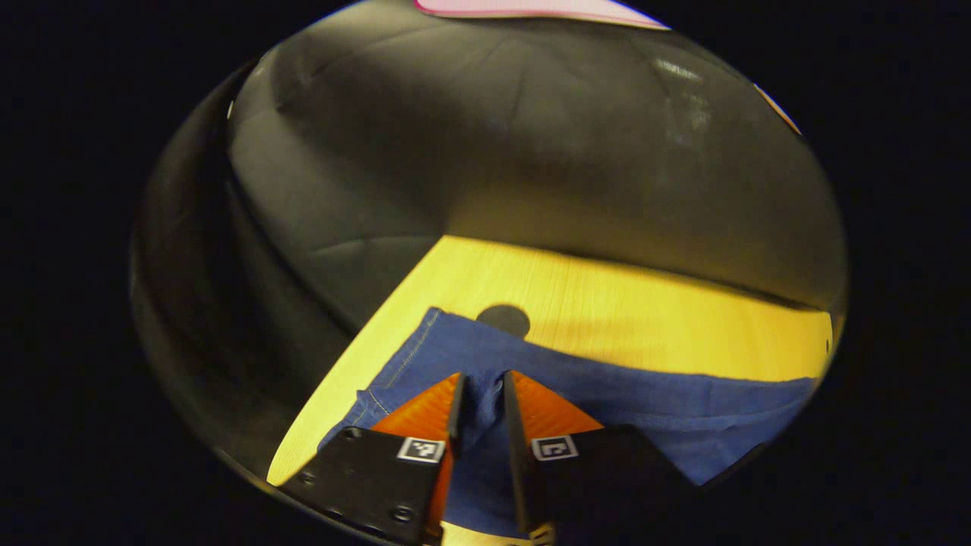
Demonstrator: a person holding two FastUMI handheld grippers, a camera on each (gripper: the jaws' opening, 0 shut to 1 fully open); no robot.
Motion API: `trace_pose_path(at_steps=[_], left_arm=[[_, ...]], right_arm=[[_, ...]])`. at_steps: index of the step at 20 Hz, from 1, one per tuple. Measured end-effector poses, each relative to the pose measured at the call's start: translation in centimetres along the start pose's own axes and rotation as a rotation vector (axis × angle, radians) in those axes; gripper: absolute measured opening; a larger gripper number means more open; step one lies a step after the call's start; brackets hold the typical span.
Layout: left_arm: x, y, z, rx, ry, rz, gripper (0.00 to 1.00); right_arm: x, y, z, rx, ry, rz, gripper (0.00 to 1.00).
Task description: Grasp the waist and the cuffs of the jeans and fold them to make the two legs overlap; first hold the waist and fold one-third of the jeans toward the cuffs, then hold the cuffs and fold the remaining one-third in the same direction to finish folding.
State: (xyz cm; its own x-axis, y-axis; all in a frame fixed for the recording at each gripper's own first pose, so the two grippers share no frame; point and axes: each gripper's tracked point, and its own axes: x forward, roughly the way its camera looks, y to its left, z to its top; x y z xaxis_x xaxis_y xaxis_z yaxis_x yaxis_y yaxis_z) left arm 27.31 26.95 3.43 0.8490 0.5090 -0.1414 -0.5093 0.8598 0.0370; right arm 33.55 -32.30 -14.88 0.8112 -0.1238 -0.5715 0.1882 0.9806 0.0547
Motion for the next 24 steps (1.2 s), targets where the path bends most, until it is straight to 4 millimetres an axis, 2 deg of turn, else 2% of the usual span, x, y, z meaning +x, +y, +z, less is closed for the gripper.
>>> trace_pose_path(at_steps=[2,3,4,5,6,8,9,10,12,13,15,18,22,24], left_arm=[[-2.8,-1.3,4.3,-0.123,-0.161,-0.07,0.78],[-4.3,-1.8,5.2,-0.154,-0.198,-0.099,0.97],[-4.5,-1.3,5.2,-0.163,-0.21,-0.113,0.99],[-5.2,-1.1,5.1,-0.151,-0.208,-0.118,0.96],[-6.1,-1.3,5.0,-0.133,-0.203,-0.12,0.96],[-8.7,-1.3,4.1,-0.101,-0.207,-0.13,0.96],[-10.0,-1.6,3.9,-0.098,-0.207,-0.145,0.96],[-11.1,-2.0,3.3,-0.1,-0.21,-0.165,0.96],[-13.7,-3.3,1.7,-0.112,-0.18,-0.211,0.95],[-14.9,-3.9,1.0,-0.116,-0.161,-0.231,0.96],[-16.8,-5.1,-0.2,-0.109,-0.133,-0.255,0.94],[-19.3,-6.6,-0.7,-0.08,-0.134,-0.26,0.96],[-21.3,-8.0,-0.6,-0.063,-0.141,-0.258,0.96],[-22.0,-8.4,-0.7,-0.064,-0.144,-0.255,0.95]], right_arm=[[-1.0,0.1,1.6,0.044,-0.056,0.017,0.77],[-2.5,-1.1,2.0,0.052,-0.081,0.0,0.99],[-3.6,-2.1,2.4,0.06,-0.106,-0.015,0.95],[-5.4,-3.1,2.9,0.072,-0.126,-0.03,0.99],[-6.9,-4.4,3.2,0.086,-0.148,-0.045,0.95],[-10.4,-7.8,3.0,0.118,-0.178,-0.097,0.98],[-11.8,-9.5,2.2,0.129,-0.173,-0.123,0.98],[-13.0,-11.2,1.2,0.147,-0.162,-0.151,0.94],[-14.2,-13.6,-0.9,0.203,-0.135,-0.174,0.94],[-14.4,-14.3,-2.0,0.234,-0.119,-0.174,0.99],[-13.3,-15.4,-3.8,0.265,-0.088,-0.17,0.98],[-12.0,-15.8,-6.6,0.297,-0.022,-0.147,0.98],[-9.9,-14.8,-7.9,0.301,0.008,-0.103,0.99],[-9.3,-14.4,-8.0,0.295,0.01,-0.099,0.92]])
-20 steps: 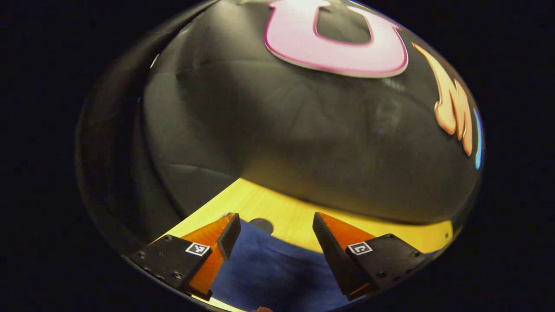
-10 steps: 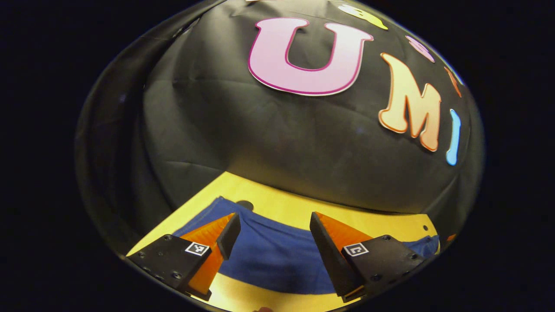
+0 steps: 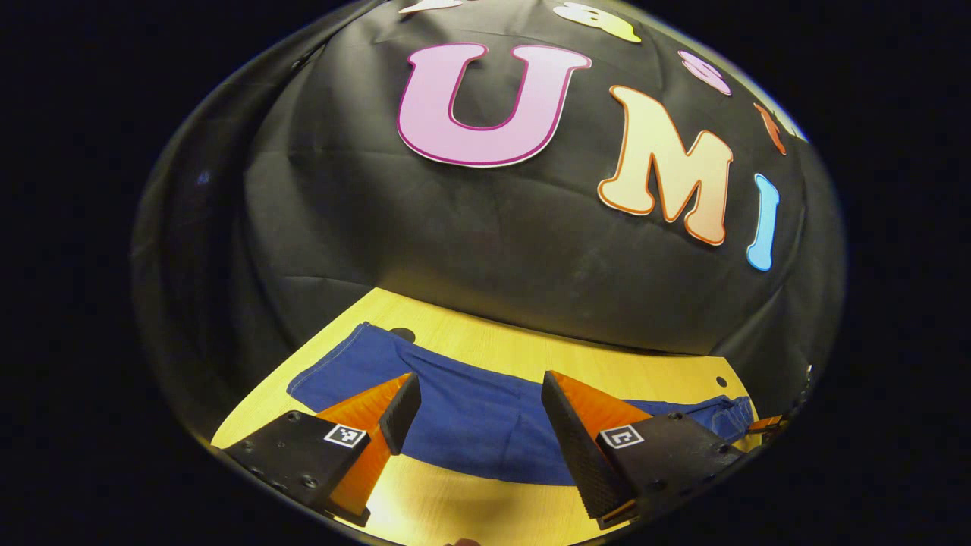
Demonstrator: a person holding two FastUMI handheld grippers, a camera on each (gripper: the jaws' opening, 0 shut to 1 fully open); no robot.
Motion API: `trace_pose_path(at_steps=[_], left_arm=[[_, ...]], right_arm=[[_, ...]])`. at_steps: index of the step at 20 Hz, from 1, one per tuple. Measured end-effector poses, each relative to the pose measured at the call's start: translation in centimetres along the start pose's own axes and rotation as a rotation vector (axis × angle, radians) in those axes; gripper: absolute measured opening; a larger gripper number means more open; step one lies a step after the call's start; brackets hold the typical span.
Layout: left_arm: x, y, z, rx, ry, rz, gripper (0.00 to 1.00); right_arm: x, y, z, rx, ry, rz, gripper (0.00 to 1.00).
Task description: Grasp the waist and the cuffs of the jeans and fold them to make the two legs overlap; first hold the waist and fold one-third of the jeans toward the cuffs, then hold the cuffs and fold the remaining one-third in the same direction to finish folding.
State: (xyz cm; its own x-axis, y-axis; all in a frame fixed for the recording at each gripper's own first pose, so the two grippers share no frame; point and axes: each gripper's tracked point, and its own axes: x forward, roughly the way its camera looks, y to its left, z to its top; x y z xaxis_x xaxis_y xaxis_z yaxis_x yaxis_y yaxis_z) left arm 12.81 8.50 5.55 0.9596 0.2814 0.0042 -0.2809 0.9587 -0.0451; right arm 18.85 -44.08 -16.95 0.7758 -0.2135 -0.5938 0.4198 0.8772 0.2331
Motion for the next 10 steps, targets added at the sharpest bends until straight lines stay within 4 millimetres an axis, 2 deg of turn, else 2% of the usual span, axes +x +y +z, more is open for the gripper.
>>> trace_pose_path(at_steps=[1,2,3,4,8,10], left_arm=[[-0.3,-0.3,-0.1,-0.004,0.003,-0.001,0.95],[-0.4,-0.3,-0.4,-0.008,0.009,0.003,0.95],[-0.5,-0.3,-0.7,-0.011,0.016,0.007,0.96],[-0.7,-0.3,-0.9,-0.016,0.017,0.009,0.95],[-1.5,-0.9,-0.9,-0.017,0.015,-0.002,0.95],[-2.0,-1.0,-0.7,-0.001,0.012,-0.011,0.96]], right_arm=[[0.2,-0.3,0.3,-0.005,-0.02,-0.017,0.87],[0.4,-0.6,0.0,-0.01,-0.016,-0.026,0.76],[0.4,-0.4,0.1,-0.007,-0.039,-0.021,0.73],[0.6,0.2,-0.7,0.017,-0.015,0.007,0.62],[0.5,0.4,-0.3,0.111,-0.068,0.025,0.22],[0.2,0.5,-0.4,0.093,-0.096,0.009,0.12]])
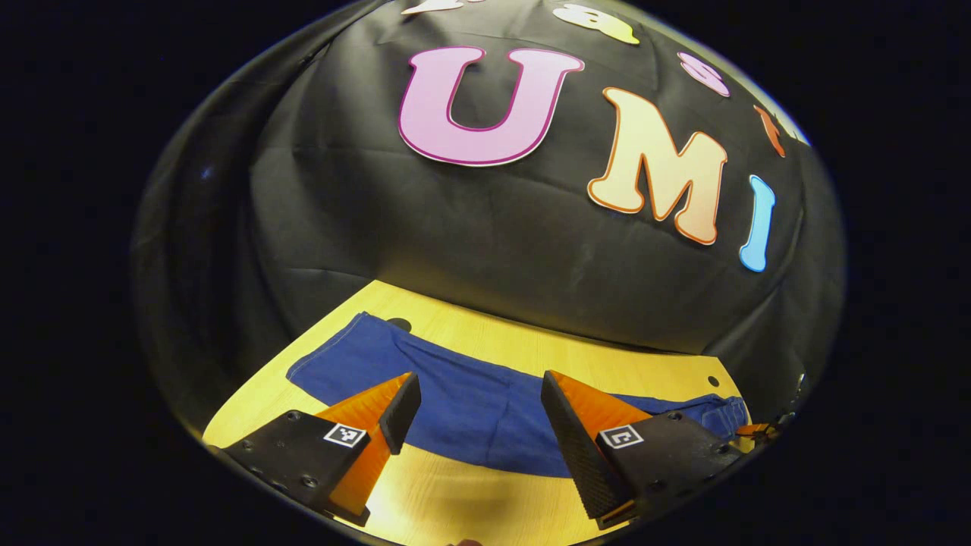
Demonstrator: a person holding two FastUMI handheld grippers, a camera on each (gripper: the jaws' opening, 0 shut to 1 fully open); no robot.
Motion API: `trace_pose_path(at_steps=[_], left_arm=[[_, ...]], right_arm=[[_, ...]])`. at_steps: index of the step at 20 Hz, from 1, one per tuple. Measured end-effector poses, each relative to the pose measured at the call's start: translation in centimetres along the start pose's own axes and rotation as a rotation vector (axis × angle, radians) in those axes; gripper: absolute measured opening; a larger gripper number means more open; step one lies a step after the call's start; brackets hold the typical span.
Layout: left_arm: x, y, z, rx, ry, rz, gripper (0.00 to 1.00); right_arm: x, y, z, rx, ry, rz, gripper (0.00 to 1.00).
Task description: Grasp the waist and the cuffs of the jeans and fold them to make the two legs overlap; first hold the waist and fold one-third of the jeans toward the cuffs, then hold the cuffs and fold the remaining one-third in the same direction to finish folding.
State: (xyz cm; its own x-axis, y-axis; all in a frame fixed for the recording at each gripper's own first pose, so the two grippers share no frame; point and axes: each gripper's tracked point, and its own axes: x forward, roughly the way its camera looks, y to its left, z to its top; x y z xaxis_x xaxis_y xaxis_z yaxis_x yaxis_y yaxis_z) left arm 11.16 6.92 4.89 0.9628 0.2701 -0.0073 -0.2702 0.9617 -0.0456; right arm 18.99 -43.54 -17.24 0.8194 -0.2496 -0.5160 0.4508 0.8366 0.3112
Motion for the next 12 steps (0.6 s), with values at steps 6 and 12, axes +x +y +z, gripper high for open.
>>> trace_pose_path(at_steps=[6,12], left_arm=[[-1.9,1.3,0.4,-0.006,-0.001,-0.018,0.95],[-2.8,3.5,-1.2,-0.018,0.026,-0.044,0.95]], right_arm=[[-3.9,0.4,3.1,-0.091,-0.135,-0.086,0.04],[-10.4,3.7,9.2,-0.204,-0.349,-0.177,0.04]])
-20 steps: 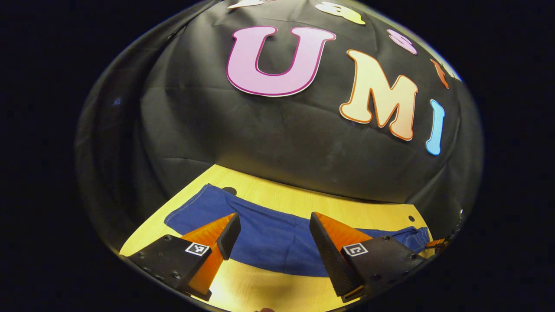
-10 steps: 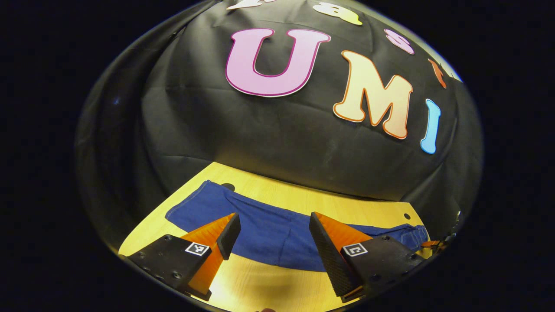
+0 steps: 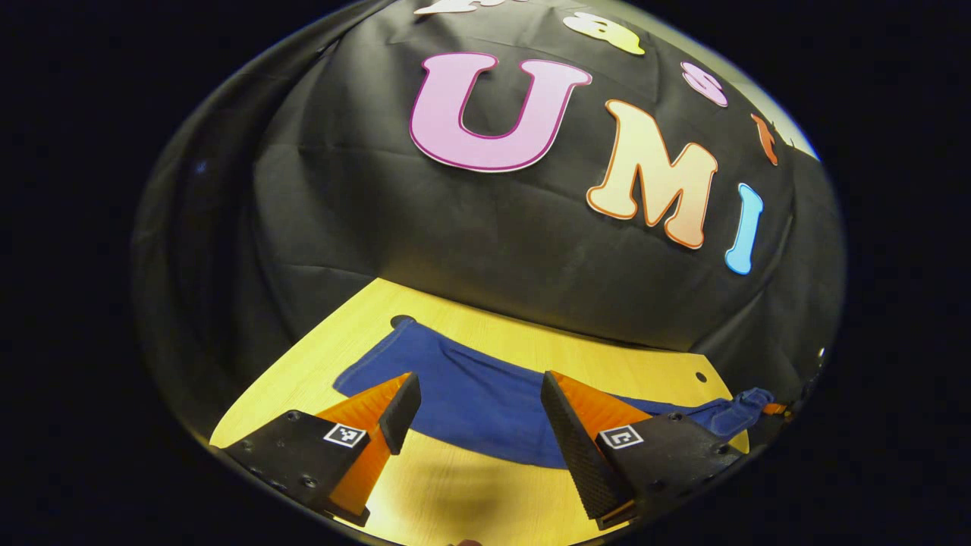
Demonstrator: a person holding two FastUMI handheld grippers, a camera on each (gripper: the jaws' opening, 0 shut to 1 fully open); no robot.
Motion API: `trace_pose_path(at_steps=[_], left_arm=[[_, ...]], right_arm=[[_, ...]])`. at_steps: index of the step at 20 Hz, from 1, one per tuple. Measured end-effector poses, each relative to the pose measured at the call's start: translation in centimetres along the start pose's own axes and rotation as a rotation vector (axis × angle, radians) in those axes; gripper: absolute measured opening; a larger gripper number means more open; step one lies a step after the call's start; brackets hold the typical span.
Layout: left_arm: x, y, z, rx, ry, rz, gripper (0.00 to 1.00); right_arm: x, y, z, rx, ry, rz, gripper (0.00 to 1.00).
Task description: Grasp the waist and the cuffs of the jeans and fold them to make the two legs overlap; first hold the waist and fold one-third of the jeans toward the cuffs, then hold the cuffs and fold the remaining one-third in the same direction to finish folding.
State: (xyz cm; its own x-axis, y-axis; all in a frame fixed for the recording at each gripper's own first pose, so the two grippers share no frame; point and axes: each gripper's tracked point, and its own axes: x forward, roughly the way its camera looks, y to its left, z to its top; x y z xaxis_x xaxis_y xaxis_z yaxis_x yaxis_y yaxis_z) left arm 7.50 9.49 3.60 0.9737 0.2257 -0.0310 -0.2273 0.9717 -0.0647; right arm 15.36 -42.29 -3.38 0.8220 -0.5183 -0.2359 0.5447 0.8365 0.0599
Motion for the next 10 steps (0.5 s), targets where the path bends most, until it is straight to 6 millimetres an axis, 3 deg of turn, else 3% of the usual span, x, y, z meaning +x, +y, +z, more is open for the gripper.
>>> trace_pose_path(at_steps=[2,4,7,10], left_arm=[[0.0,0.9,-0.9,0.005,0.021,-0.01,0.95],[0.4,1.5,-1.8,0.006,0.043,-0.018,0.95],[1.2,2.4,-2.9,0.0,0.06,-0.027,0.96],[2.0,2.9,-3.9,-0.009,0.073,-0.038,0.96]], right_arm=[[-2.2,3.7,2.8,-0.029,-0.066,0.079,0.04],[-4.3,8.0,4.3,-0.079,-0.1,0.18,0.04],[-5.2,17.2,3.5,-0.124,-0.084,0.381,0.04],[-6.7,25.6,0.8,-0.126,-0.002,0.588,0.04]])
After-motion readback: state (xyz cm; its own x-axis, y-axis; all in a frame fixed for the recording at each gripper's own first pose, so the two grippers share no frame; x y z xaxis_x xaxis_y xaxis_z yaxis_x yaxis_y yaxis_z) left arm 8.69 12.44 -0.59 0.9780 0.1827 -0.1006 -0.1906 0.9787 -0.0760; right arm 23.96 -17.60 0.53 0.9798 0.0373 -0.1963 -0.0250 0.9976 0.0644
